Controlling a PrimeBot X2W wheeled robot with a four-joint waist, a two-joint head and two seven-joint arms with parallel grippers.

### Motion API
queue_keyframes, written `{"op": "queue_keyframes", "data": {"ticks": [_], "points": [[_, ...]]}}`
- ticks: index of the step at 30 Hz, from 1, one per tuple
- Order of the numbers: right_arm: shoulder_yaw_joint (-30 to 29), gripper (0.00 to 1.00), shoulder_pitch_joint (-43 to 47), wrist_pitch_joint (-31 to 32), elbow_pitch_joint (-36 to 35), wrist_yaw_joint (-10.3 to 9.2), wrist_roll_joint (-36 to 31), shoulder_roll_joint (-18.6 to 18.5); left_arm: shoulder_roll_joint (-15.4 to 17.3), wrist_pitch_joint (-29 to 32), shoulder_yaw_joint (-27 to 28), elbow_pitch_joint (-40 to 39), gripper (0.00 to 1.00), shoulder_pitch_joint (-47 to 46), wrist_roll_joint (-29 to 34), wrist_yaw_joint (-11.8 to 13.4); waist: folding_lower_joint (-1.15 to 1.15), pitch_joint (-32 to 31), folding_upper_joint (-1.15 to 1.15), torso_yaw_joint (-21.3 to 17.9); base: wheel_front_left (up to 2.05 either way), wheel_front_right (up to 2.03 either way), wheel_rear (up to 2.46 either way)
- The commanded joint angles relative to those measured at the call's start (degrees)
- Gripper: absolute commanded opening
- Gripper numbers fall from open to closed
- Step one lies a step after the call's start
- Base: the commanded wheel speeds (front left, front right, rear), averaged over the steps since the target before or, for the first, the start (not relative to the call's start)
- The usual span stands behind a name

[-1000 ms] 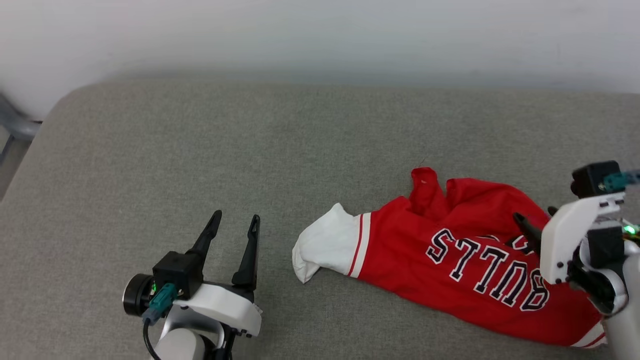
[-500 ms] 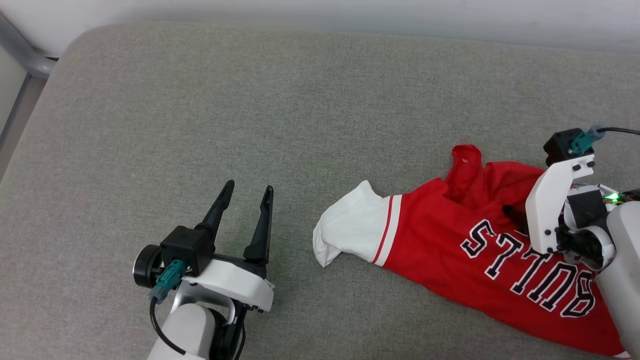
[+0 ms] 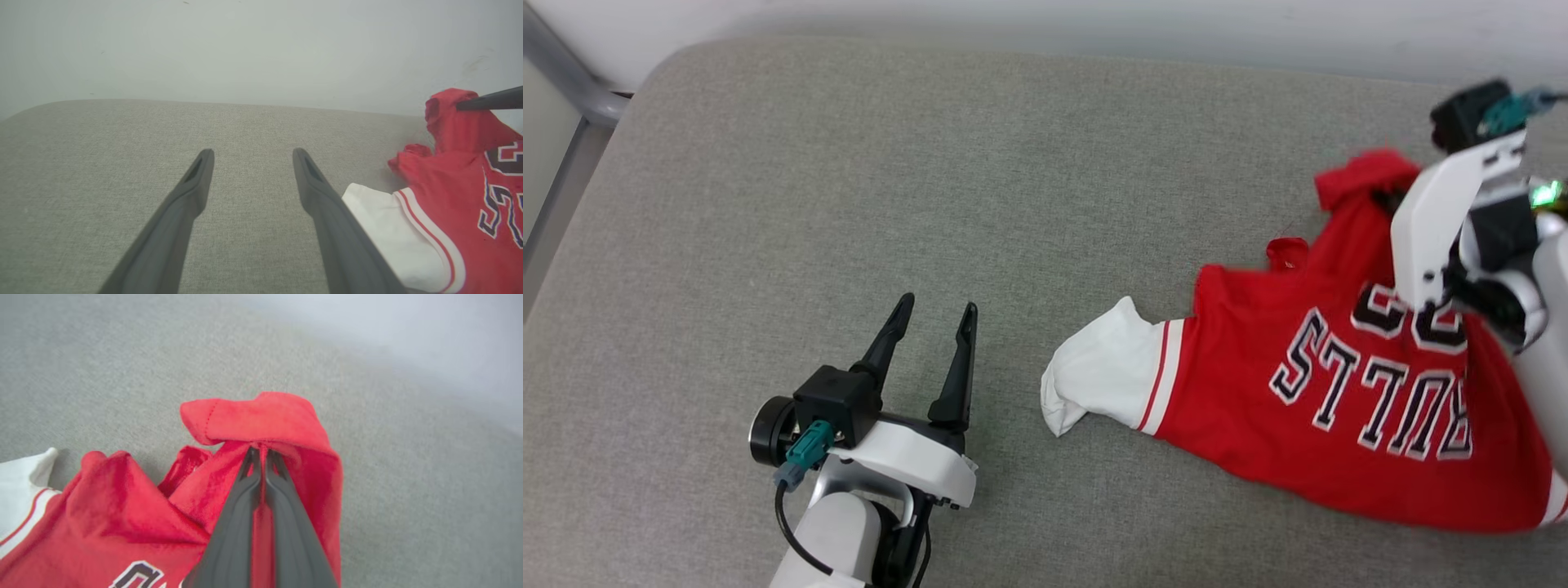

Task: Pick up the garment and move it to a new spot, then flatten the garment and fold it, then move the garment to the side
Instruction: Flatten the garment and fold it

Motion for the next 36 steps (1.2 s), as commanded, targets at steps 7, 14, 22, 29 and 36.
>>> {"op": "queue_keyframes", "data": {"ticks": [7, 14, 22, 29, 36], "points": [[-1.36, 0.0, -8.98, -5.9, 1.13, -0.03, -4.27, 0.59, -0.57, -0.13, -0.46, -0.31, 1.0, -1.7, 0.49, -0.74, -0.01, 1.91, 0.0, 1.99, 0.0, 0.0, 0.0], [-1.11, 0.0, -11.41, -9.67, 9.12, -0.03, -6.09, 2.37, -0.97, -0.13, -1.31, -0.49, 1.0, -3.04, 0.08, -1.14, -0.01, 4.41, 0.0, 4.13, 0.0, 0.0, 0.0], [-0.99, 0.07, -9.34, -15.56, 17.91, -0.03, -5.42, 3.8, -1.11, -0.13, -1.72, -0.22, 1.0, -3.82, -0.21, -1.35, -0.01, 5.79, 0.0, 5.22, 0.0, 0.0, 0.0], [-1.97, 1.0, -9.56, -28.12, 20.78, -0.03, -5.37, 4.95, -1.15, -0.13, -1.24, 1.04, 1.0, -2.46, 0.43, -1.46, -0.01, 2.86, 0.0, 4.59, 0.0, 0.0, 0.0], [-3.43, 1.0, -6.31, -40.9, 19.43, -0.03, -6.54, 5.56, -1.14, -0.13, 0.19, 1.65, 1.0, 0.01, 1.58, -1.02, -0.01, -1.94, 0.0, 2.26, 0.0, 0.0, 0.0]]}}
